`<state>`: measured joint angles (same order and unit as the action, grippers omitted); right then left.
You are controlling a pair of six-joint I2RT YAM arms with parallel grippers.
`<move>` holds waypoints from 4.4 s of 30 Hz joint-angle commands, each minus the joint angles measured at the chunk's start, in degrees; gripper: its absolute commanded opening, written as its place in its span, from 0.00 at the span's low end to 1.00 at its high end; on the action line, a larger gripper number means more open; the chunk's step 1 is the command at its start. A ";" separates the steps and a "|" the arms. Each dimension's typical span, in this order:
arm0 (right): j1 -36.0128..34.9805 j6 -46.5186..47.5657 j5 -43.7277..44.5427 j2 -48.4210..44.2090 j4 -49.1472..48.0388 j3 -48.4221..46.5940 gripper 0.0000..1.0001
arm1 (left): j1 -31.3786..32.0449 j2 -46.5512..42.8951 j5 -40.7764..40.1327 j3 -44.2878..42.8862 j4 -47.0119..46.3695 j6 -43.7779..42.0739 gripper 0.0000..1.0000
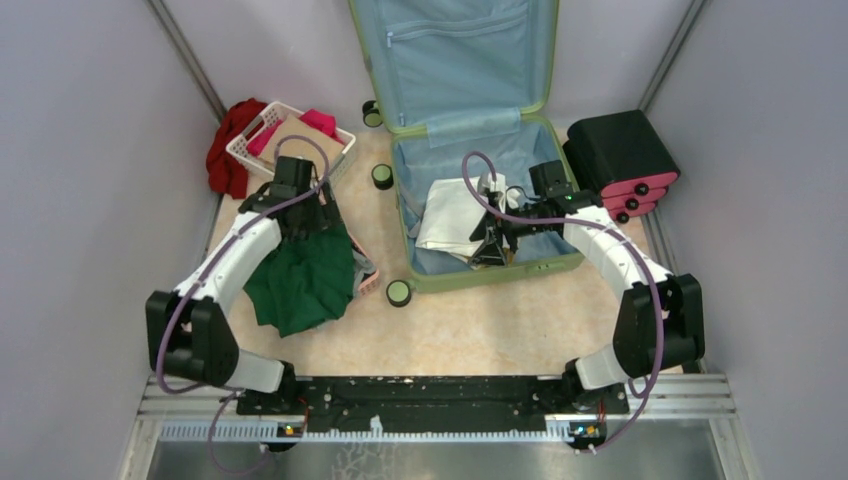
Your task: Open, take out, and arrange the luggage
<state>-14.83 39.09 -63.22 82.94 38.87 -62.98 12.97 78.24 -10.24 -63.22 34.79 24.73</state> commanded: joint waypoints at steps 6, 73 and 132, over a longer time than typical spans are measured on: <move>0.24 2.37 -2.25 -2.00 -0.24 0.13 0.69 | 1.31 9.47 -1.33 -3.54 0.44 -0.71 0.92; -6.55 24.33 9.60 -1.15 1.22 -5.89 0.83 | -6.29 -40.66 39.09 29.20 -39.14 9.89 0.98; -3.95 -6.34 12.45 6.69 -22.39 -7.15 0.00 | 4.75 -29.71 39.42 35.62 -60.29 33.13 0.91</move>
<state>-19.55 36.16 -44.73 92.51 20.29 -70.41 13.32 45.19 34.74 -24.12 -21.85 58.52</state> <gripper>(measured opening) 0.019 0.912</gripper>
